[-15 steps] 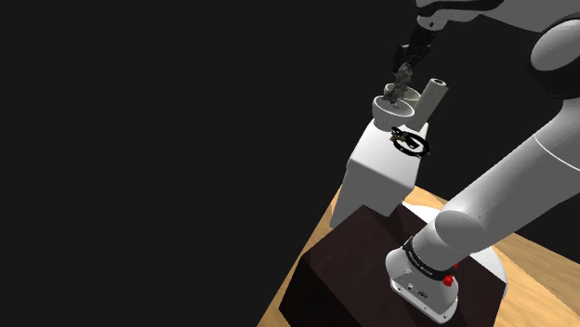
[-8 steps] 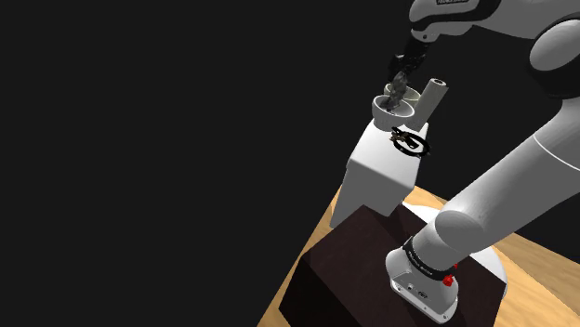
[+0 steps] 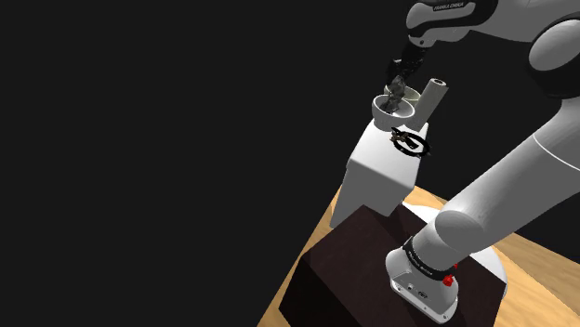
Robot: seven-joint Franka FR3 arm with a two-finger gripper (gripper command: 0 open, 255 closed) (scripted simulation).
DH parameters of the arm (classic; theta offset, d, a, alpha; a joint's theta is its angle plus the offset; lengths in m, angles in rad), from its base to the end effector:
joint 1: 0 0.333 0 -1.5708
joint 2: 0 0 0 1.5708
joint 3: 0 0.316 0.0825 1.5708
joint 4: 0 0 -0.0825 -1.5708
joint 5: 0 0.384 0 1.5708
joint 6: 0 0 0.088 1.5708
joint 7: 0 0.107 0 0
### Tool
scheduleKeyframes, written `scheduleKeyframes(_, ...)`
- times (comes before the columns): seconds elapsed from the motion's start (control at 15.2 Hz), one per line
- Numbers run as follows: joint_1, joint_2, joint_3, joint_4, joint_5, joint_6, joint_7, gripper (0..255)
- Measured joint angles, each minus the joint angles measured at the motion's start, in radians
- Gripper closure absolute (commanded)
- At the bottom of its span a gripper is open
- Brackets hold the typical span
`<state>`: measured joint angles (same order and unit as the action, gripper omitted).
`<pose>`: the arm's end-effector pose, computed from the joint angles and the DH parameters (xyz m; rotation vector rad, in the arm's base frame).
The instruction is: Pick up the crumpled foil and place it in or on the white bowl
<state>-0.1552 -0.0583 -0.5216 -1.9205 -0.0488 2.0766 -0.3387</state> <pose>0.4362 -0.3605 0.5317 2.9771 -0.4822 0.2618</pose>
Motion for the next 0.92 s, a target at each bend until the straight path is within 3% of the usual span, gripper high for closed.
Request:
scheduleKeyframes(0.07, 0.000, 0.001, 0.000, 0.000, 0.000, 0.001, -0.001, 255)
scheduleKeyframes(0.13, 0.000, 0.001, 0.000, 0.000, 0.000, 0.000, 0.000, 0)
scheduleKeyframes(0.53, -0.002, 0.003, -0.003, -0.003, -0.001, -0.002, -0.001, 0)
scheduleKeyframes(0.92, 0.005, -0.038, 0.009, 0.074, -0.021, -0.113, 0.014, 0)
